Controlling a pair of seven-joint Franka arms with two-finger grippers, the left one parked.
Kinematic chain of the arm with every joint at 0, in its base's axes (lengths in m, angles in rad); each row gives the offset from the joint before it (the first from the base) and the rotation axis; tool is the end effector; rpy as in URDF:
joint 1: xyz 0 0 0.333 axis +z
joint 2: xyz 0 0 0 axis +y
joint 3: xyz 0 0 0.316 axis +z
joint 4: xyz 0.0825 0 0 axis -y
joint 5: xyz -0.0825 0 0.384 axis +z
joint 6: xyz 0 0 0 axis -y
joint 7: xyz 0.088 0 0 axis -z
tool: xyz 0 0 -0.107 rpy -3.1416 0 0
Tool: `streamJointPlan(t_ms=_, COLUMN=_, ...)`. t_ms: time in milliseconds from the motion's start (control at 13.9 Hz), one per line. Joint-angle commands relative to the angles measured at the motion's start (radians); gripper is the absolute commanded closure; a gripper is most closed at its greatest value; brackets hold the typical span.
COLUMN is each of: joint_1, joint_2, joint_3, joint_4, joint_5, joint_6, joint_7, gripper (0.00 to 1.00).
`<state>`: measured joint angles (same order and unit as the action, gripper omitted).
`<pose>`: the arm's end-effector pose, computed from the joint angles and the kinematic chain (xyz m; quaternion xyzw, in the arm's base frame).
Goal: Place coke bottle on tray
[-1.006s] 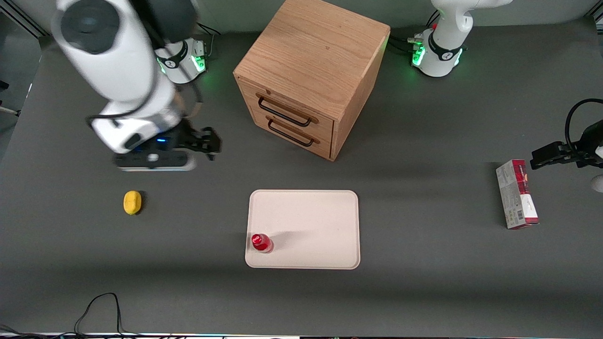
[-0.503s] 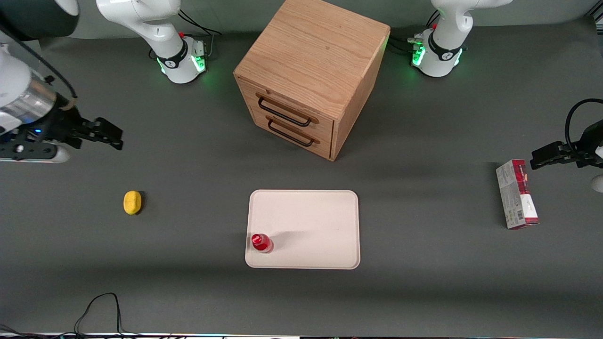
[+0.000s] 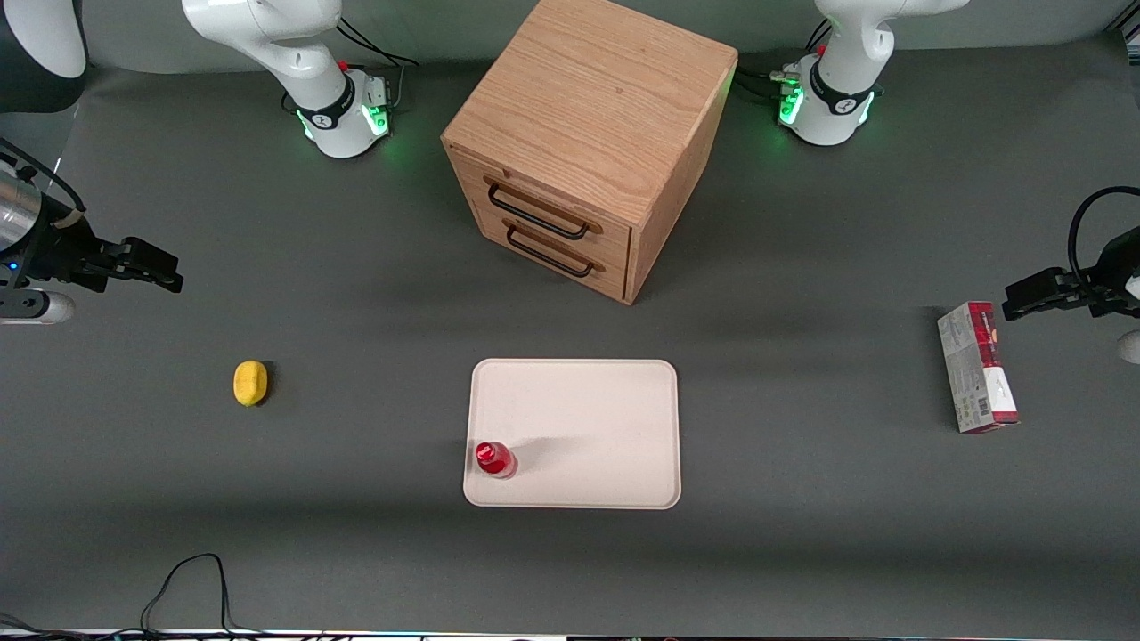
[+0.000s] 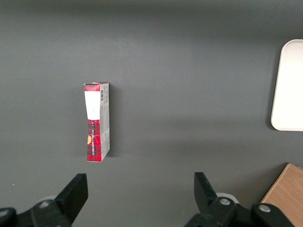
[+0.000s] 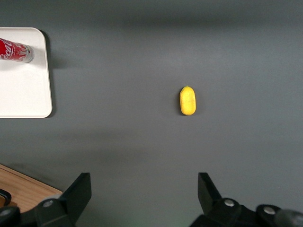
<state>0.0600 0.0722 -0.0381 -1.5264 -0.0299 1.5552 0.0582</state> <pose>0.5744 0.0101 0.6034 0.9995 -0.0180 -0.0210 0.0172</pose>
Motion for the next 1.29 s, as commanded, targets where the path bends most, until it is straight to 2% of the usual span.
streamJointPlan(t_ms=0, joint_1=0.0, joint_2=-0.023, joint_3=-0.017, joint_4=-0.017, joint_5=0.022, joint_6=0.009, joint_7=-0.029, gripper=0.0)
streamJointPlan(t_ms=431, joint_1=0.017, joint_2=-0.018, joint_3=-0.054, joint_4=-0.012, joint_5=0.018, joint_6=0.011, joint_7=-0.029, gripper=0.0)
streamJointPlan(t_ms=1006, joint_1=0.015, joint_2=-0.015, joint_3=-0.054, joint_4=-0.018, joint_5=0.027, joint_6=0.003, joint_7=-0.026, gripper=0.0)
streamJointPlan(t_ms=1221, joint_1=0.015, joint_2=-0.014, joint_3=-0.054, joint_4=-0.018, joint_5=0.057, joint_6=0.003, joint_7=-0.032, gripper=0.0)
